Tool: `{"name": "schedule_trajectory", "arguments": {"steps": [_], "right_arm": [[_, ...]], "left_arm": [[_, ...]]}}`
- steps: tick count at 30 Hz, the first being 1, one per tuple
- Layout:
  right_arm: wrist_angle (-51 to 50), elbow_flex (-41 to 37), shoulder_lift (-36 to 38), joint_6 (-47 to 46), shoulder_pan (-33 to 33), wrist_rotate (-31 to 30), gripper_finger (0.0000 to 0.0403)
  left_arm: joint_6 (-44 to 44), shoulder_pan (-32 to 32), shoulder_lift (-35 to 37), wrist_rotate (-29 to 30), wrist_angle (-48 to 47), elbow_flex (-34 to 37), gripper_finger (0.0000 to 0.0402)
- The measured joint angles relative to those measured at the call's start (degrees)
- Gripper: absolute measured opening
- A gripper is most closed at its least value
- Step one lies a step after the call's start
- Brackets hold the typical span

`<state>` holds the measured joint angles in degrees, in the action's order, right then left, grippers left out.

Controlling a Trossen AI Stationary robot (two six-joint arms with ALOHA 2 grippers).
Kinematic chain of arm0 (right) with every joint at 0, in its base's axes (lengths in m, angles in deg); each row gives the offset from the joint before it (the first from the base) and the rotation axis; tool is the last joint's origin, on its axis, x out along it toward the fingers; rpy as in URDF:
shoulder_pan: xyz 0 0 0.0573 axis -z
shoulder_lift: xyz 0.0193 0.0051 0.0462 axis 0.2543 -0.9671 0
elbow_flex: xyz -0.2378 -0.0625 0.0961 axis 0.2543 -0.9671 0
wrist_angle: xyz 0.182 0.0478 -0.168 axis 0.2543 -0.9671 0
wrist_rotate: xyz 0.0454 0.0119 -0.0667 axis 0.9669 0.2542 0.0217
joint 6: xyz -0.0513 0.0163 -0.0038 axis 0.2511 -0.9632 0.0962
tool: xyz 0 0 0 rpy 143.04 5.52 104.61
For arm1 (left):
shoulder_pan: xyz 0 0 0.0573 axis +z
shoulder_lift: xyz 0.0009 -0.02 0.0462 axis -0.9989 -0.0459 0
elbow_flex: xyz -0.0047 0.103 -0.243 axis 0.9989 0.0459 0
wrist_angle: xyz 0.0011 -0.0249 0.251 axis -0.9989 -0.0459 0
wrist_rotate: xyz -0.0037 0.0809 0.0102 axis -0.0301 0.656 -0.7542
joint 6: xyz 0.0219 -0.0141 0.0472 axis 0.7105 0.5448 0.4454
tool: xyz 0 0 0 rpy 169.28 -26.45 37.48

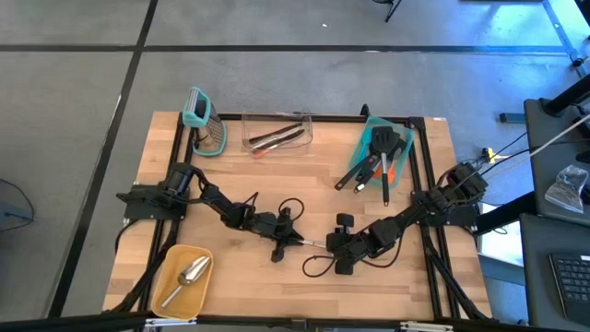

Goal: Pick & Place Kitchen Items
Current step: Put the silver table knife into the transparent bin

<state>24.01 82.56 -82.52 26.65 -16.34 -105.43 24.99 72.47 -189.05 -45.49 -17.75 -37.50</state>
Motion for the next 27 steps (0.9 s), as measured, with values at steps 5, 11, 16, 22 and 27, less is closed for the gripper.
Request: {"name": "schedule_trajectory", "arguments": {"steps": [5, 11, 16, 22, 27], "right_arm": [[0.15, 0.04, -0.02, 0.23, 0.0, 0.21, 0.0145], [-0.09, 0.06, -0.02, 1.41, -0.04, 0.2, 0.0145], [-0.95, 0.11, -0.02, 1.38, 0.13, -1.31, 0.0145], [-2.06, 0.13, -0.14, 1.25, 0.22, -3.66, 0.0145], [-3.02, 0.17, -0.19, 1.24, 0.24, -4.95, 0.0144]], "left_arm": [[-2.65, 1.35, 2.02, -4.26, -3.14, -0.11, 0.0053], [-4.72, 1.83, 2.49, -6.67, -4.37, -0.54, 0.0053], [-6.71, 2.17, 2.82, -8.25, -7.32, -1.78, 0.0053], [-8.11, 2.25, 3.04, -9.41, -11.03, -3.32, 0.0052], [-9.24, 2.3, 3.46, -10.32, -13.6, -4.18, 0.0051]]}}
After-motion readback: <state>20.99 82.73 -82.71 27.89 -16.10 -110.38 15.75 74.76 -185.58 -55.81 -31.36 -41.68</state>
